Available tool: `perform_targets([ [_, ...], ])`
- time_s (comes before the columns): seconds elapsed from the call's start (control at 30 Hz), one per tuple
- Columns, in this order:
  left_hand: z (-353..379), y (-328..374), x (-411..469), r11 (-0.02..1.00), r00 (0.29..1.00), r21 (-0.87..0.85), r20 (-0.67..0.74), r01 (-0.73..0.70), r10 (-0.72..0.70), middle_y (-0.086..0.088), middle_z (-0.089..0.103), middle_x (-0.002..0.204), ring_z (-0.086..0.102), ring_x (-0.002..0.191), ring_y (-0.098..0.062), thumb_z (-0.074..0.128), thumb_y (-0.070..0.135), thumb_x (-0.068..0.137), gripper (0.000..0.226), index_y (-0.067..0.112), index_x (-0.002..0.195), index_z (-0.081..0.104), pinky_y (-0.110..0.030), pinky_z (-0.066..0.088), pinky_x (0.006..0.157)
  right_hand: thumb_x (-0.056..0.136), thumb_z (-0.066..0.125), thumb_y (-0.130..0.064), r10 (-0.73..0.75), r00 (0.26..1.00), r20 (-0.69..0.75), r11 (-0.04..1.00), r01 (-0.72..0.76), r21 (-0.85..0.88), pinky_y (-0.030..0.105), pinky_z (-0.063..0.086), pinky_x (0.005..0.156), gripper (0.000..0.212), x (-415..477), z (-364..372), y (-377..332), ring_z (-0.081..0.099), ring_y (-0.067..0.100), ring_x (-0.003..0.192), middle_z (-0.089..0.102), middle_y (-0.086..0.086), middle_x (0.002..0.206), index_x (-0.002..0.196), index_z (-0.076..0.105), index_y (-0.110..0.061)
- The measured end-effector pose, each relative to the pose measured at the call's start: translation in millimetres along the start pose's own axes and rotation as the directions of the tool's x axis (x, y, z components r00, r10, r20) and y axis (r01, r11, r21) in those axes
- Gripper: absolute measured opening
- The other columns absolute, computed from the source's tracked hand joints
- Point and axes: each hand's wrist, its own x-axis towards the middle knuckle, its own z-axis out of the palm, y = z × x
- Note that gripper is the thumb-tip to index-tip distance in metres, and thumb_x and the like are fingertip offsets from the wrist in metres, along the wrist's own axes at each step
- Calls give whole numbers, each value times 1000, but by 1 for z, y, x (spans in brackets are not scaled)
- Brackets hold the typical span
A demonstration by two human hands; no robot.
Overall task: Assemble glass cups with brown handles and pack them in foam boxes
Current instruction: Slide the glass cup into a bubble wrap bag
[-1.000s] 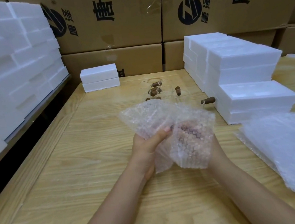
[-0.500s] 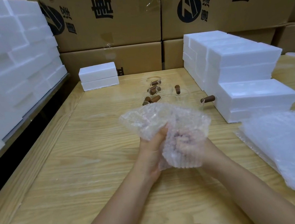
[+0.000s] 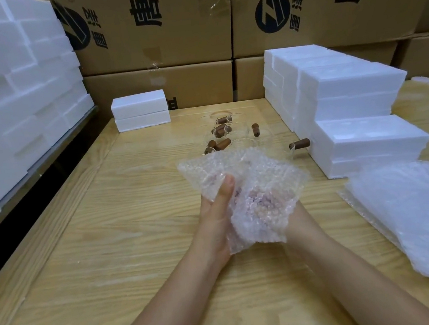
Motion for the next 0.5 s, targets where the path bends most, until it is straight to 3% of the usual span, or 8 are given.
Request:
perform_targets([
  [0.07,-3,-1,3,1000,1000,1,-17,0,0,-20,51,139,51,125,-42,96,40,38,127,19,147,34,-65,40,99,93,46,8,-23,997,73,995,30,-96,44,53,88,31,-3,-8,-7,63,24,94,65,4,91,115,63,-8],
  [0.13,-9,1,5,998,998,-47,-47,48,-50,-20,48,142,48,128,-43,93,35,45,122,18,149,32,-65,34,106,88,57,6,-49,972,232,996,66,-65,32,58,68,34,-4,-24,-15,69,16,79,71,-1,78,86,75,-22],
  [0.2,-15,6,9,994,998,-89,-29,60,-63,-23,50,140,49,126,-44,85,30,54,106,13,146,37,-64,35,105,78,64,9,-53,956,288,997,36,63,25,56,64,33,-1,-39,-23,72,17,80,75,3,87,81,76,-21],
  [0.3,-19,16,8,1000,999,-16,-41,25,-25,-24,56,133,56,119,-43,80,29,58,91,8,140,46,-60,44,99,64,63,7,-22,988,154,893,-49,447,28,58,63,40,12,-61,-22,70,20,81,72,9,97,98,72,-12],
  [0.37,-20,16,8,999,998,7,-27,52,-52,-24,57,132,57,118,-42,79,23,63,83,8,139,48,-57,47,96,67,62,-1,-24,1000,18,748,6,663,28,58,75,42,20,-70,-19,66,18,87,68,8,101,108,66,-10],
  [0.43,-19,14,8,998,997,-6,-44,62,-62,-22,58,131,57,119,-40,73,18,68,75,7,138,49,-55,47,97,75,61,-5,-7,994,-113,595,95,798,28,56,84,33,22,-70,-19,63,18,97,65,8,103,107,64,-10],
  [0.5,-17,13,8,997,997,-64,-55,53,-56,-22,59,130,57,120,-39,74,15,71,69,6,135,52,-57,42,103,86,62,-18,98,975,-198,511,122,851,31,57,85,22,23,-66,-15,64,21,104,62,10,111,106,64,-10],
])
